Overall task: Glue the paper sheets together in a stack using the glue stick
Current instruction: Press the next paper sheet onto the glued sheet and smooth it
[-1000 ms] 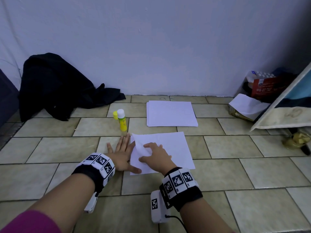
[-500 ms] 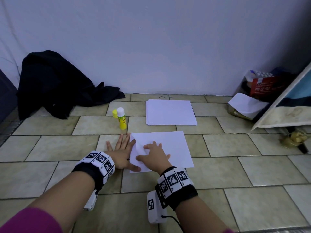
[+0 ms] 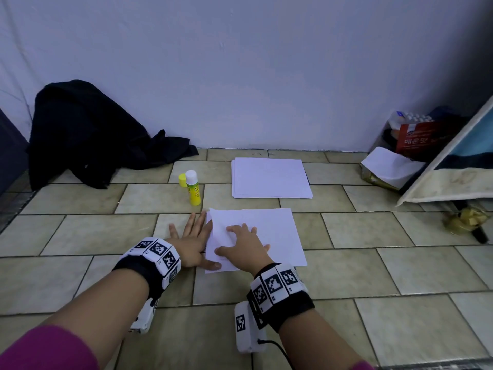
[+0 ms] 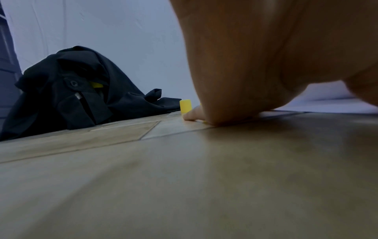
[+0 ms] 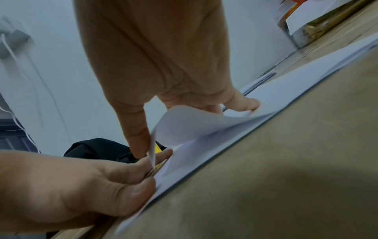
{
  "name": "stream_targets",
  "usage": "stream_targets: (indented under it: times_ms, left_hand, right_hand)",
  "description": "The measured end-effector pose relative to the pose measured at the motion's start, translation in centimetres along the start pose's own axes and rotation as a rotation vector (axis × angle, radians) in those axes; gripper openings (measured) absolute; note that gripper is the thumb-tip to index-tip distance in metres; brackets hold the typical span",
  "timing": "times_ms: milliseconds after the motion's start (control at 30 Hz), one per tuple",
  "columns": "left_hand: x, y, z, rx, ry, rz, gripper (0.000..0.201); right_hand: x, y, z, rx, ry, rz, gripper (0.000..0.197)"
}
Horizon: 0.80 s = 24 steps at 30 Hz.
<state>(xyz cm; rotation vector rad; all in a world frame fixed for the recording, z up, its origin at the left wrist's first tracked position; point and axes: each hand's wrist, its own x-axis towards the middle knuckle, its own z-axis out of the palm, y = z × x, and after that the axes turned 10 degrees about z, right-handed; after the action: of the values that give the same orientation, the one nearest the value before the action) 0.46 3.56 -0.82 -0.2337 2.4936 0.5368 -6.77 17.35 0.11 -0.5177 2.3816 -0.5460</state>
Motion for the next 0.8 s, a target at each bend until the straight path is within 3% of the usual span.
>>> stream_targets:
  times_ms: [300,567,633,733,800]
  left_hand:
    - [-0.3,-0.1,0.0,-0.002,0.024,0.01,0.123]
    - [-1.0,-1.6,0.0,0.027,0.003,0.045,0.167]
    - [-1.0,-1.5,0.0,0.024,0.01,0.033,0.163]
    - [-1.2,-1.0,0.2,0.021,0.018,0.006,0.13]
    - [-1.2,-1.0,0.2,0.014,0.024,0.002,0.123]
  right_hand:
    - [-0.1,0.0,-0.3,-0.06,-0.036,-0.005,0.062]
    - [-0.3,-0.5,-0.3,-0.092,-0.049,0.019,0.062]
    - [-0.3,-0.6,-0.1,-0.136,-0.046,0.022,0.062]
    - [-0.4,-0.7,0.0,-0.163,-0.046,0.022,0.062]
    - [-0.4,-0.6,0.0,-0.163,-0.051,0.022,0.062]
